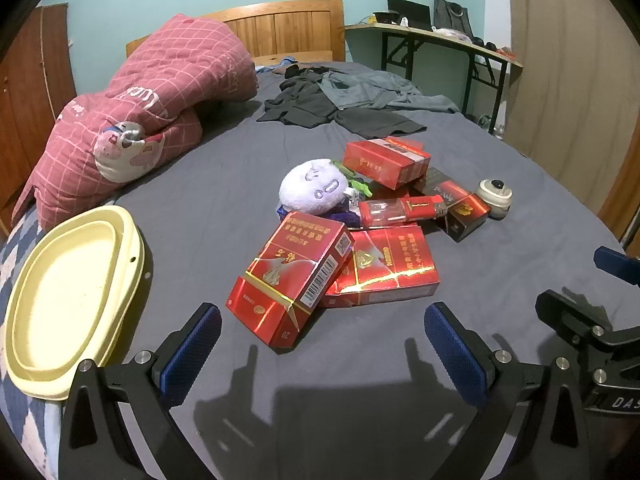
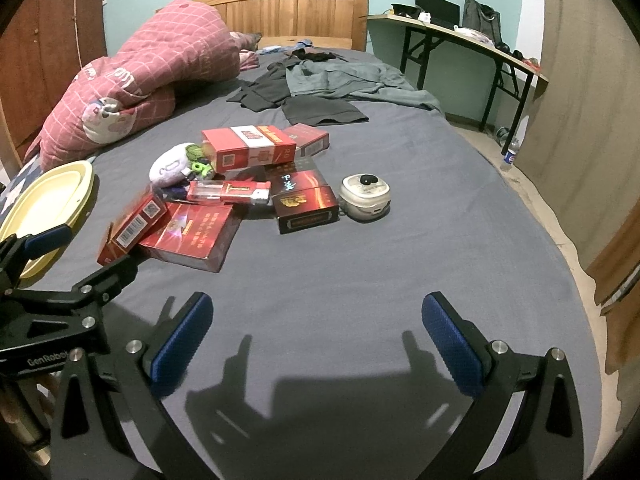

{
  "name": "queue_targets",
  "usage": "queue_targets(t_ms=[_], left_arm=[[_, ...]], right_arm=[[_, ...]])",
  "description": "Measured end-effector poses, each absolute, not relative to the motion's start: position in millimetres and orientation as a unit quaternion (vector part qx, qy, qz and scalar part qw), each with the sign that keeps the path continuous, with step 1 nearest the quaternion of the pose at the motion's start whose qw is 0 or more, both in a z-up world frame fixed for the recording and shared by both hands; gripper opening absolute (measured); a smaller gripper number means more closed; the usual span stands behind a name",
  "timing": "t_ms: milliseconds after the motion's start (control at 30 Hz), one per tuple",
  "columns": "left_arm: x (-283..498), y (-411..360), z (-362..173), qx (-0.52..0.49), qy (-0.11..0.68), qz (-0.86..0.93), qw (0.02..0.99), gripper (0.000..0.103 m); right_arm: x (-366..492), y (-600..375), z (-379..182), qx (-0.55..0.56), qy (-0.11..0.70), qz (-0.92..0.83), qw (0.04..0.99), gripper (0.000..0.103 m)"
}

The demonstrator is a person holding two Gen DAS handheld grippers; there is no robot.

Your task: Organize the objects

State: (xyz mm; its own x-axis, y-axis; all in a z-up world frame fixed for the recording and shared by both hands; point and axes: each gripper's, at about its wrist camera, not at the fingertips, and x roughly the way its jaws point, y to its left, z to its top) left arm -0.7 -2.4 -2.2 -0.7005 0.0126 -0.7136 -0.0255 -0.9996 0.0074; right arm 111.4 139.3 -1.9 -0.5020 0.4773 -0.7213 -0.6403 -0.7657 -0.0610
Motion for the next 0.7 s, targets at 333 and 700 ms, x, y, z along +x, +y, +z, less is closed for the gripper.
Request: queue_targets(t_ms=[333,700], left_arm=[[-6,-27,2,-0.400,0.014,0.915,0.059,0.103],[-23,-41,-5,-0.398,0.059,0.901,0.162,0.103]], right_arm=[[117,151,-1,-0.375,0.109,0.867,0.308,0.103],[125,191,2,-0.365,0.079,0.895,0.244,0.103]])
